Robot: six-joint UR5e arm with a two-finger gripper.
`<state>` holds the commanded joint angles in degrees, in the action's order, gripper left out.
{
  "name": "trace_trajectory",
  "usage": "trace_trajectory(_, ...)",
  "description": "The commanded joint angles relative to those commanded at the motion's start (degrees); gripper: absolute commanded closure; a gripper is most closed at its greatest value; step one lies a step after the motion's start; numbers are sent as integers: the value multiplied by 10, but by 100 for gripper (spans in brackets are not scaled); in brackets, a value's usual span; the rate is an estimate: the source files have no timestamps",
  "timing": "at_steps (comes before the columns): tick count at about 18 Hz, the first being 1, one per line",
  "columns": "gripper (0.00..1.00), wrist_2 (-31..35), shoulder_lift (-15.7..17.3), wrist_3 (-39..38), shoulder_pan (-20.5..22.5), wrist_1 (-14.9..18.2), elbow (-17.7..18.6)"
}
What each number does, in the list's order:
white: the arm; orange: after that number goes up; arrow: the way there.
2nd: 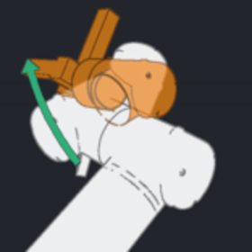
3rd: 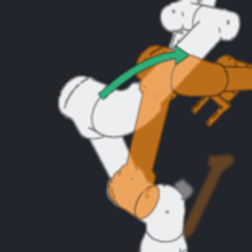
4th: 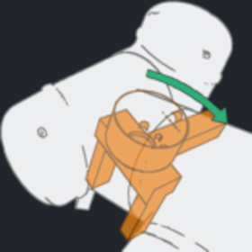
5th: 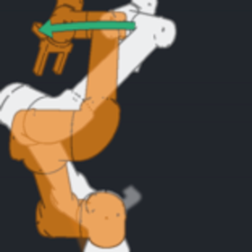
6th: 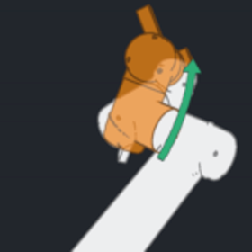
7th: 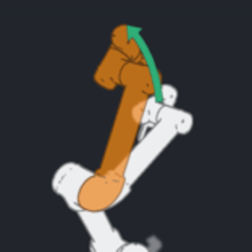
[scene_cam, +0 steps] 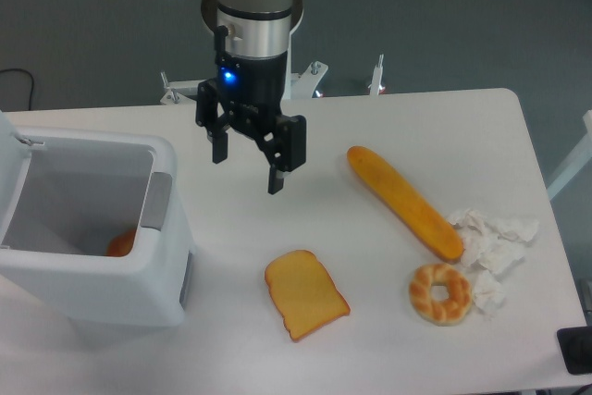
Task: Close the trash can
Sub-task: 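Raise the open gripper up and away over the trash can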
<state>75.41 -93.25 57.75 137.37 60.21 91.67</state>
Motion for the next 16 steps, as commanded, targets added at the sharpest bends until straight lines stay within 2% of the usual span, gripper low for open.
trace_trajectory(4, 0, -5, 3, -4, 4, -1, -3)
trace_trajectory(8, 0, -61, 11, -10, 32, 2, -8)
trace_trajectory(14, 0, -62, 15, -67, 27, 0, -28)
trace_trajectory(16, 0, -66, 29, -72, 22, 0, -32)
